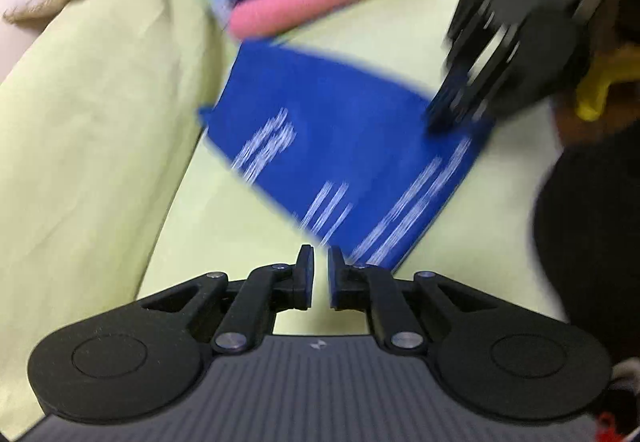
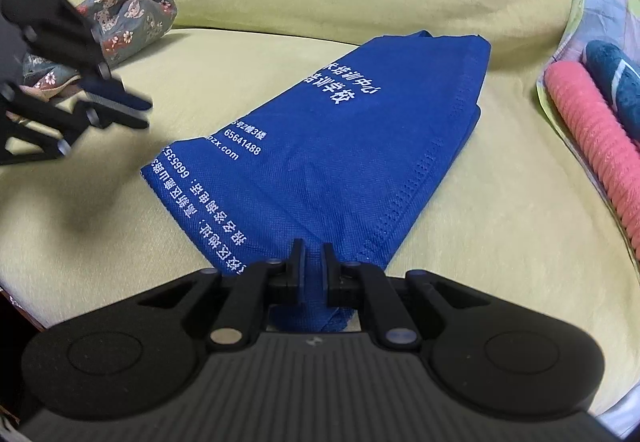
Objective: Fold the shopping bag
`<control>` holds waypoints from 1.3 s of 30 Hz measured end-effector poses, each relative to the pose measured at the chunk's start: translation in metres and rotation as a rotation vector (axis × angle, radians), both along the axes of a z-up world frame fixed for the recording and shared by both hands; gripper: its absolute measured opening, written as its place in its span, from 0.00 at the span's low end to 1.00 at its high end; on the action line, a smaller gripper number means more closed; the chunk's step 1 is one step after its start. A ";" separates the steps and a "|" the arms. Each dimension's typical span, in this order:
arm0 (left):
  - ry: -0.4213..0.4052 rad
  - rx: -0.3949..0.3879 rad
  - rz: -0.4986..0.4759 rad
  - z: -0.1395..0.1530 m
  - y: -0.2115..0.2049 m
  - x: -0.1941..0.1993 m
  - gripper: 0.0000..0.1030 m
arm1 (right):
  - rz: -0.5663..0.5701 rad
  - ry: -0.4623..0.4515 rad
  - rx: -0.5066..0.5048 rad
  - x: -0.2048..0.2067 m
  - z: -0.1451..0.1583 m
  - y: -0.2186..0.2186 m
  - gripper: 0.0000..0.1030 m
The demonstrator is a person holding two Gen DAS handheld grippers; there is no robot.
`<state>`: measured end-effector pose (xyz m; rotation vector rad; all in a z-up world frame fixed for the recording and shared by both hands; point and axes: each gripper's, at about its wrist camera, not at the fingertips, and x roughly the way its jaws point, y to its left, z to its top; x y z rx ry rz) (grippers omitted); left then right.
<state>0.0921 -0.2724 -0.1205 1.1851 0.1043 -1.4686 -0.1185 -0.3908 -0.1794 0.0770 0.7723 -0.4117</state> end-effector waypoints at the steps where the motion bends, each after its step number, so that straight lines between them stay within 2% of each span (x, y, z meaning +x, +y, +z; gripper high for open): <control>1: 0.016 0.011 -0.009 -0.004 -0.005 -0.003 0.09 | -0.001 0.000 0.000 0.000 0.000 0.000 0.06; 4: 0.053 0.076 0.021 -0.028 -0.022 -0.003 0.03 | -0.005 -0.003 0.009 -0.001 0.001 -0.001 0.06; 5: 0.073 0.073 0.031 -0.034 -0.024 0.001 0.00 | -0.007 -0.004 0.015 -0.001 0.001 -0.001 0.06; 7: 0.102 0.069 0.054 -0.034 -0.025 0.010 0.00 | -0.004 -0.002 0.018 -0.001 0.001 -0.002 0.06; 10: 0.001 0.103 0.100 -0.037 -0.022 0.021 0.00 | -0.001 -0.001 0.027 -0.001 0.001 -0.004 0.06; 12: -0.082 0.107 0.062 -0.037 -0.007 0.022 0.00 | 0.000 -0.005 0.034 -0.002 0.001 -0.005 0.06; 13: -0.099 0.097 0.010 -0.033 0.003 0.018 0.03 | -0.002 -0.010 0.041 -0.003 0.001 -0.005 0.06; 15: -0.147 0.070 -0.119 -0.029 0.024 0.005 0.22 | -0.004 -0.020 0.048 -0.005 0.001 -0.006 0.06; 17: -0.275 0.065 -0.232 -0.038 0.038 -0.010 0.29 | -0.005 -0.021 0.049 -0.005 0.001 -0.006 0.06; 21: -0.538 0.054 -0.381 -0.072 0.045 -0.019 0.29 | -0.006 -0.027 0.055 -0.006 0.001 -0.007 0.06; 23: -0.673 0.016 -0.466 -0.091 0.043 -0.019 0.29 | -0.007 -0.029 0.056 -0.006 0.001 -0.006 0.06; 24: -0.733 -0.001 -0.504 -0.099 0.042 -0.018 0.33 | -0.006 -0.030 0.054 -0.006 0.001 -0.006 0.06; 27: -0.858 -0.039 -0.591 -0.120 0.032 -0.009 0.35 | -0.006 -0.033 0.060 -0.007 0.001 -0.007 0.06; 28: -0.865 -0.039 -0.604 -0.123 0.029 -0.008 0.33 | -0.005 -0.035 0.063 -0.007 0.001 -0.008 0.06; 30: -0.840 -0.017 -0.612 -0.123 0.020 -0.006 0.22 | -0.005 -0.038 0.070 -0.008 0.001 -0.010 0.06; 32: -0.776 0.033 -0.612 -0.116 0.013 -0.004 0.12 | -0.003 -0.041 0.075 -0.008 0.001 -0.011 0.06; 37: -0.635 0.155 -0.609 -0.086 0.002 -0.004 0.09 | 0.055 -0.075 0.016 -0.015 0.003 -0.011 0.07; 39: -0.598 0.176 -0.608 -0.076 -0.001 -0.002 0.09 | 0.088 -0.094 -0.017 -0.021 0.005 -0.011 0.15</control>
